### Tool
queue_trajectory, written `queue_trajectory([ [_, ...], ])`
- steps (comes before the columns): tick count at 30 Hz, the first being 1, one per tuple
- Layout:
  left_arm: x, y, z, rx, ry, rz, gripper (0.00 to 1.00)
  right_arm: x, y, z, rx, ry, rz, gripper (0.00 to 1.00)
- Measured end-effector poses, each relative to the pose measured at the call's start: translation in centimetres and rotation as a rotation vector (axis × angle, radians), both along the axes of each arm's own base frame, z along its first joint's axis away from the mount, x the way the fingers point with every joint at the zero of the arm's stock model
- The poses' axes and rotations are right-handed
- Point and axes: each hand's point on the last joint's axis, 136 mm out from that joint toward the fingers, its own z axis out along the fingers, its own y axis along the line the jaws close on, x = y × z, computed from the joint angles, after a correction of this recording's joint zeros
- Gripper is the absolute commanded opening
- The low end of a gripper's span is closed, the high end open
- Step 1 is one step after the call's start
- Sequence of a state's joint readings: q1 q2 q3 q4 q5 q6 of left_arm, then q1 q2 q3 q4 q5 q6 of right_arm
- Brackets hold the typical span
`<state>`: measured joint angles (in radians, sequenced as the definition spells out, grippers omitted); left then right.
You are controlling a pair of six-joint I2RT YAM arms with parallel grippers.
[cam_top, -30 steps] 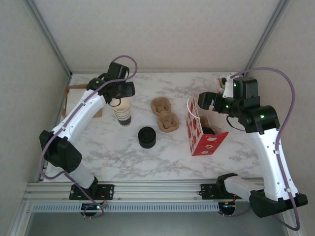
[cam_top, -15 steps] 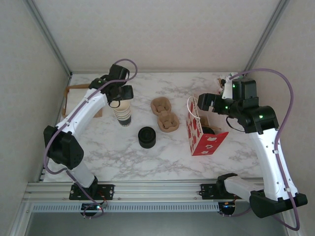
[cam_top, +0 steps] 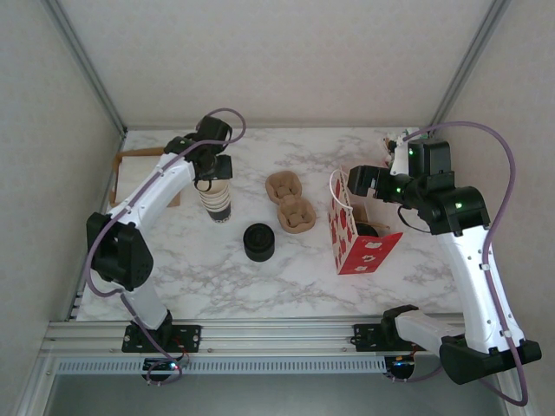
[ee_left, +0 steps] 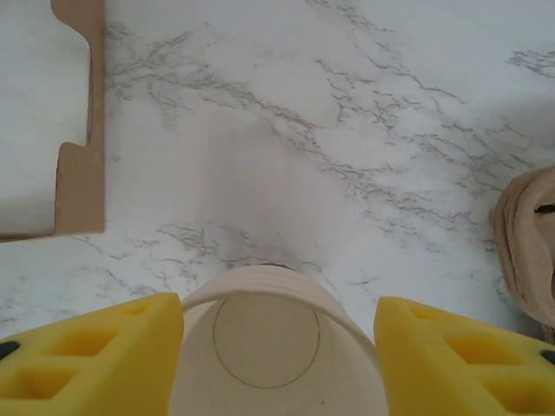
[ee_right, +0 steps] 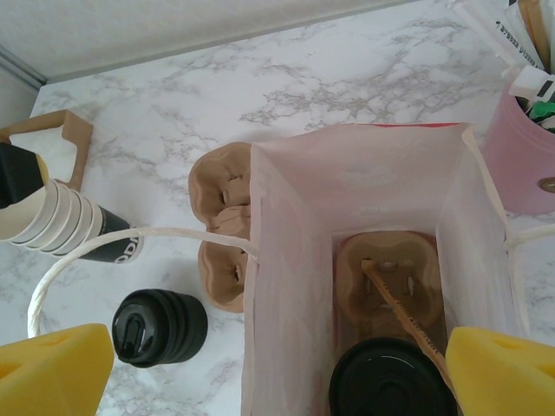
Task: Pack the takeout coffee
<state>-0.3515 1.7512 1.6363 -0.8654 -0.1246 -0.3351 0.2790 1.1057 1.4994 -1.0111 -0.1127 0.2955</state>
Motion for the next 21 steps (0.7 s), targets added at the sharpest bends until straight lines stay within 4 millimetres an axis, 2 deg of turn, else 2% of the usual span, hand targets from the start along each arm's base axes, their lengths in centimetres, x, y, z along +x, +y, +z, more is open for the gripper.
queue_trajectory([
  [12, 0.9, 0.1, -1.0, 0.023, 0.026, -0.009, 0.57, 0.1, -0.2, -0.5, -0.013, 0.008, -0.011, 0.99],
  [21, 0.4, 0.4, -1.6, 0.041, 0.067, -0.015, 0.52, -0.4, -0.4, -0.1, -0.008, -0.007, -0.011, 0.99],
])
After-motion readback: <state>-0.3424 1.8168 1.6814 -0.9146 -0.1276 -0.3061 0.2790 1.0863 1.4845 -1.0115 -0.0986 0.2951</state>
